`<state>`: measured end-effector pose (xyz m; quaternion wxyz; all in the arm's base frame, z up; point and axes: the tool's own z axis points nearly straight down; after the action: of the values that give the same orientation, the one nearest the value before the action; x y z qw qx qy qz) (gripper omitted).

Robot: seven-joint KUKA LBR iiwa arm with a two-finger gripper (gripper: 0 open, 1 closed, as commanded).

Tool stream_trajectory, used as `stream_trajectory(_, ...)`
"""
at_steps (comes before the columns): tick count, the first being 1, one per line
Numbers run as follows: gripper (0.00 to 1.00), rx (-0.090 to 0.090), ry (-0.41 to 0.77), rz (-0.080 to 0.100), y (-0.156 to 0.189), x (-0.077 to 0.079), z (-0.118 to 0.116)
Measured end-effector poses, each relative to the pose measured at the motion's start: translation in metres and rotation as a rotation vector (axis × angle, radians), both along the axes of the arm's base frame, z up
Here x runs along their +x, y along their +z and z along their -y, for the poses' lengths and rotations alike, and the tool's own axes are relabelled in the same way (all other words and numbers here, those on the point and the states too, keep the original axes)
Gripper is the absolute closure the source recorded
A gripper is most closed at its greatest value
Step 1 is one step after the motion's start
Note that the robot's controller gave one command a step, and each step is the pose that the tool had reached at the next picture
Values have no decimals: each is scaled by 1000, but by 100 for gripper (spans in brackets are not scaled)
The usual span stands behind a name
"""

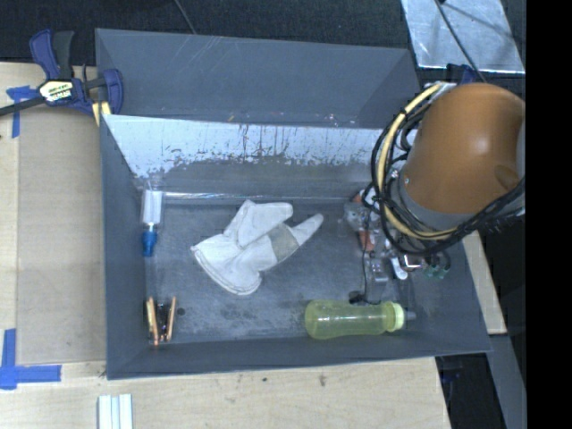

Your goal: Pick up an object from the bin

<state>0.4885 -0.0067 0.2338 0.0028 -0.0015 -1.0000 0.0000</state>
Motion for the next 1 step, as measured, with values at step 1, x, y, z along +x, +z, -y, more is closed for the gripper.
stream_trajectory(1, 0, 0, 0, 9, 4, 2, 0)
